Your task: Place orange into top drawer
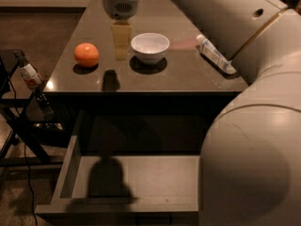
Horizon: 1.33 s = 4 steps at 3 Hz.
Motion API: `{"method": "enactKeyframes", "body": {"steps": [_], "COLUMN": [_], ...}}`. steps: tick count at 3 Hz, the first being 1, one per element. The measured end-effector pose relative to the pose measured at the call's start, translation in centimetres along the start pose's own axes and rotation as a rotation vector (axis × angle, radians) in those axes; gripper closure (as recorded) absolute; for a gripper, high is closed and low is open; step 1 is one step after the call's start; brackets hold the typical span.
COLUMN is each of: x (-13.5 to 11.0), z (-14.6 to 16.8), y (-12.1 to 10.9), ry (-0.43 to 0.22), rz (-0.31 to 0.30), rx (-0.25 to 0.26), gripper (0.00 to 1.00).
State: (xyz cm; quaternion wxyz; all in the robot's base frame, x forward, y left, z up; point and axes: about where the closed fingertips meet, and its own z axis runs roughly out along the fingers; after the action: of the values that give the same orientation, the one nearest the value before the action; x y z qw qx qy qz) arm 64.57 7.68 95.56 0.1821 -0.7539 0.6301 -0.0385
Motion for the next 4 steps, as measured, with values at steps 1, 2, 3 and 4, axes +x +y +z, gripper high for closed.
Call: {"method": "enactKeyframes", "body": {"steps": [1,2,3,4], "x": [-0.9,-2.9,-4.8,-5.0], "z": [0.7,2.5,4.5,4.6], "y": [-0.3,-1.8,-4.0,-4.1], "ry": [-0.021,-0.086,-0.122,-0.123], "rz": [-0.009,-0.014,-0.042,-0.044], "rx": [0.008,0.023,0.019,0.019], "gripper": [0.0,0.0,0.0,0.0]}}
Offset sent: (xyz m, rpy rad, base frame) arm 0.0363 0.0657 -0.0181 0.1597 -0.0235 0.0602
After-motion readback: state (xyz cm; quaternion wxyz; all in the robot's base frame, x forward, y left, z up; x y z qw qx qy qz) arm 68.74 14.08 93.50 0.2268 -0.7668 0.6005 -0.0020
